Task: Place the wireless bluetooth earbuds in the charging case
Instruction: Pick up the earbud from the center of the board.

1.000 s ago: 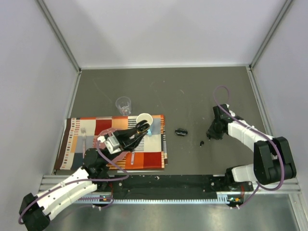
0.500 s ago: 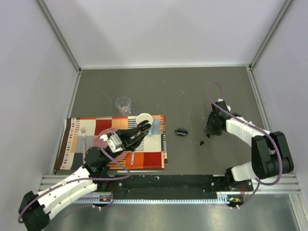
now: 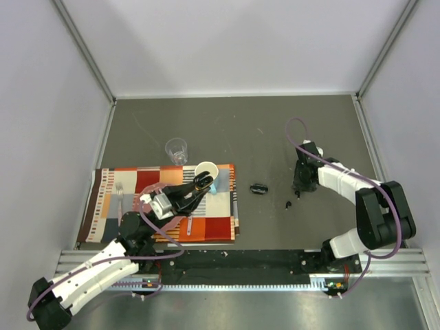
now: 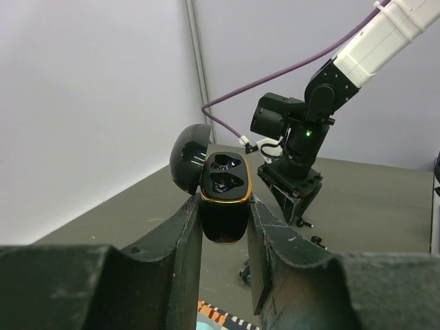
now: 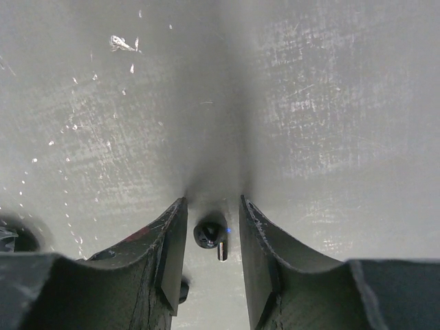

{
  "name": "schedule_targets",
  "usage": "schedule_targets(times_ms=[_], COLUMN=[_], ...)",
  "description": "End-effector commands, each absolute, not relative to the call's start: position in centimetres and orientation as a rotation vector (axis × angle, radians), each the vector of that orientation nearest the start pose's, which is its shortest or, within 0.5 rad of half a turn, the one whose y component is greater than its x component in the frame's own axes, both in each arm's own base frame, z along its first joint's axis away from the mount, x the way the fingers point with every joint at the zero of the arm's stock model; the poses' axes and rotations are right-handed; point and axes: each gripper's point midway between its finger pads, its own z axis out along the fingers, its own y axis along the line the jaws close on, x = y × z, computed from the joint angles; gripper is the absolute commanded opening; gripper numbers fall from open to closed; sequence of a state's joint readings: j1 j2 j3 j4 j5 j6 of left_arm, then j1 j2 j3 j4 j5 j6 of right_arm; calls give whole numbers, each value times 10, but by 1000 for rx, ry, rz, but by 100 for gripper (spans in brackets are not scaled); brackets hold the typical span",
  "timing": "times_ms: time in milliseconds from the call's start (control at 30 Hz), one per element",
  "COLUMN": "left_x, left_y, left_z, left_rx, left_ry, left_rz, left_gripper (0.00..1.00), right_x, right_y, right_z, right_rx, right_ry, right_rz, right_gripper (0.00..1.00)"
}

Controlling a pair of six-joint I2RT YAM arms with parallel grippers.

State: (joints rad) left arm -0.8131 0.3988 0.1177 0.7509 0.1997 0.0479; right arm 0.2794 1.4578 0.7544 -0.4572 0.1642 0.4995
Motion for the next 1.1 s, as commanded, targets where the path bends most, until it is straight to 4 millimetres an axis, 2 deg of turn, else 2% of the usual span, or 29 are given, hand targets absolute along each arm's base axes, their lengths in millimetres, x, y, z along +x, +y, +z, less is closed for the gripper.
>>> schedule_targets(times_ms=[0,200,833,1067], left_x=[159,160,160,159], left_y=[-211,-214,-217,-216], left_z=[305,303,303,304], left_rx=[608,612,623,620], left_ry=[895,902,907,906], left_rz=[-779,-783,-795,-796], left_gripper=[0,0,0,0], right_x=[257,255,248,247], right_y=[71,80,85,79], right_z=[5,8,22,15], right_rx=[285,251,223,239], right_ry=[2777,2783,2768,2789], right_rz=[-35,-12,37,-25], right_gripper=[35,36,33,33])
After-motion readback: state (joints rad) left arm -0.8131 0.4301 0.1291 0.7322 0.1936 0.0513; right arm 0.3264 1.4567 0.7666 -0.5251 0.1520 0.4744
